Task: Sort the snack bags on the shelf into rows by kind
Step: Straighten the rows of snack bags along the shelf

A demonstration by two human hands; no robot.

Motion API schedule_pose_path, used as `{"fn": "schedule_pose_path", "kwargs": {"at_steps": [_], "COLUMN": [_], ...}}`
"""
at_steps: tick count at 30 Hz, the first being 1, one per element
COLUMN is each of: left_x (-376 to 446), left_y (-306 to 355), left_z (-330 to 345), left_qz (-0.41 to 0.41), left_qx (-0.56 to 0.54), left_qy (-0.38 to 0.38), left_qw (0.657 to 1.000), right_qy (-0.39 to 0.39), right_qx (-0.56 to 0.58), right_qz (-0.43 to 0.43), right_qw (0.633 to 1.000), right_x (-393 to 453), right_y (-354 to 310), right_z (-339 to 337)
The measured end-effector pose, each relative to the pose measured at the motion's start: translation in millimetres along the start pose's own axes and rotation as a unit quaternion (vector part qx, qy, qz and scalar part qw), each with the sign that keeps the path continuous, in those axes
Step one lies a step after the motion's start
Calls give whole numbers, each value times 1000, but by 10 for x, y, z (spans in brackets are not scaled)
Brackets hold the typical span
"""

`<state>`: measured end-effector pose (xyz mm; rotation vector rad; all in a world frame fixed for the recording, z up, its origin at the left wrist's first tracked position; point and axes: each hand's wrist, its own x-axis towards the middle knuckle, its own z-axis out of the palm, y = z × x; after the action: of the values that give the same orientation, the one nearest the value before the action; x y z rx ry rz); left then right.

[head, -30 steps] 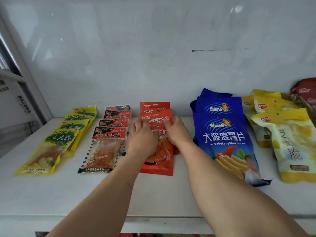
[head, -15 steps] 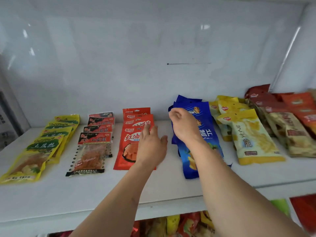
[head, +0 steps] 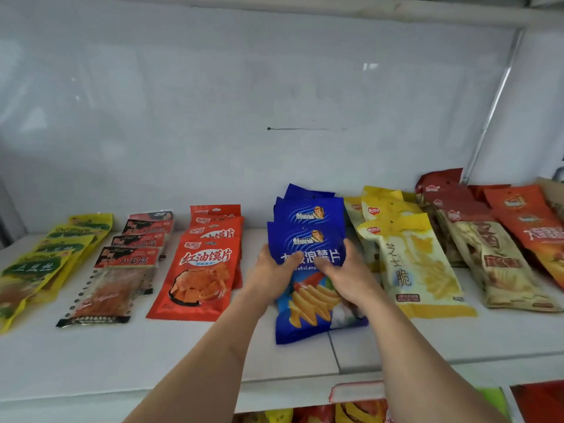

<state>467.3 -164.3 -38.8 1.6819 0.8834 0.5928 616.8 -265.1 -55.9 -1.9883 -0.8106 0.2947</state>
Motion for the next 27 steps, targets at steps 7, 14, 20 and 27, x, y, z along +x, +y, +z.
{"fn": "schedule_pose_path", "kwargs": {"at_steps": [7, 14, 20, 27], "left_x": [-27, 90, 254, 368], "left_y": [-28, 52, 63, 1], "left_z": [135, 102, 175, 145], "left_qz": [4, 10, 12, 2], "left_qx": [-12, 12, 11, 31], "left_qy": [43, 48, 24, 15], "left_qw": [999, 999, 1000, 999], "right_qy": [-14, -2, -31, -13], "right_qx": [72, 57, 107, 44], "right_qz": [11, 64, 101, 86], "right_qw": [997, 996, 989, 995], "right_x": [11, 411, 724, 778], "right_y": [73, -123, -302, -266], "right_z": [100, 8, -10, 52]}}
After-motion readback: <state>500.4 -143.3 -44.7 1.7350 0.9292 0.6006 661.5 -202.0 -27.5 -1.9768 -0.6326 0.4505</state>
